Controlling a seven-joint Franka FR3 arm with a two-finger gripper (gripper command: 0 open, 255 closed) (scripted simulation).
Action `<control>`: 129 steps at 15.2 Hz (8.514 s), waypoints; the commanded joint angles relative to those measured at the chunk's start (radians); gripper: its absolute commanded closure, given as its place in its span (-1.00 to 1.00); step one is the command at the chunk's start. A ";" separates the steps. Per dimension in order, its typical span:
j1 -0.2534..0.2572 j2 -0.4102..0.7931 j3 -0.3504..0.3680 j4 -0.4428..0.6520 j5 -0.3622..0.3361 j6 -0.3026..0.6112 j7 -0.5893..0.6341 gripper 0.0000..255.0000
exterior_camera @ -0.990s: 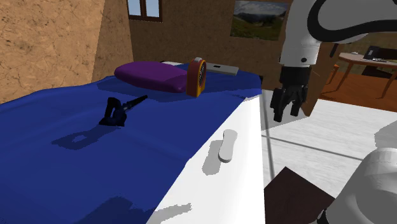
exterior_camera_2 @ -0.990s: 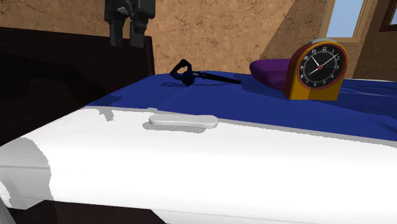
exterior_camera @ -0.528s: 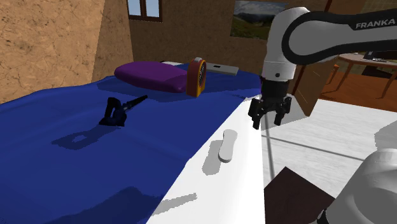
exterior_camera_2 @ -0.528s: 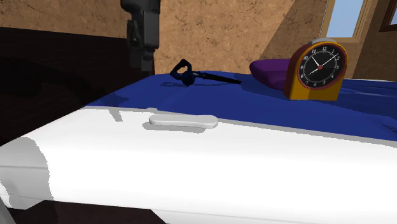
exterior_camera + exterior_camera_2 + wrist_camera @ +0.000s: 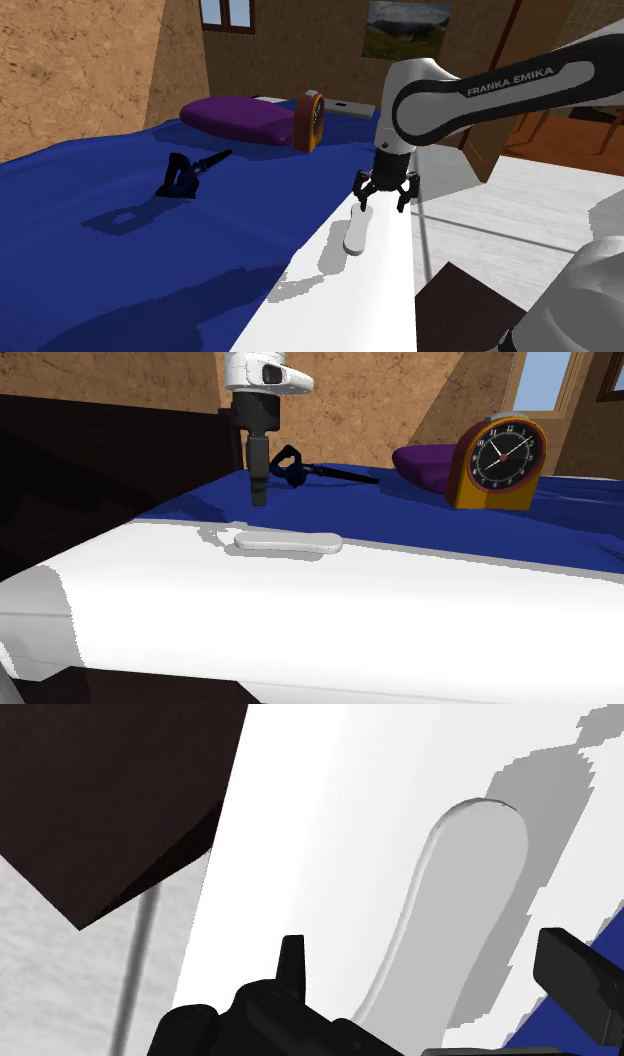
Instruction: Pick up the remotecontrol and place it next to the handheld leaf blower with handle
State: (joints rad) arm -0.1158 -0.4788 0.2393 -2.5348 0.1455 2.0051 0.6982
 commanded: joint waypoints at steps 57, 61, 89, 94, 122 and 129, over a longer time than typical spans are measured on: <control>-0.083 0.117 0.053 0.204 -0.052 -0.034 0.266 1.00; -0.084 0.105 0.048 0.248 -0.053 -0.090 0.264 1.00; -0.021 0.627 0.182 0.995 -0.220 -0.344 0.515 1.00; 0.079 0.887 0.195 1.344 -0.326 -0.456 0.591 1.00; 0.112 1.043 0.179 1.240 -0.383 -0.207 0.641 1.00; 0.106 1.057 0.174 1.167 -0.392 -0.122 0.649 1.00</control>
State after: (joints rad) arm -0.0103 0.5732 0.4146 -1.3616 -0.2443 1.8711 1.3462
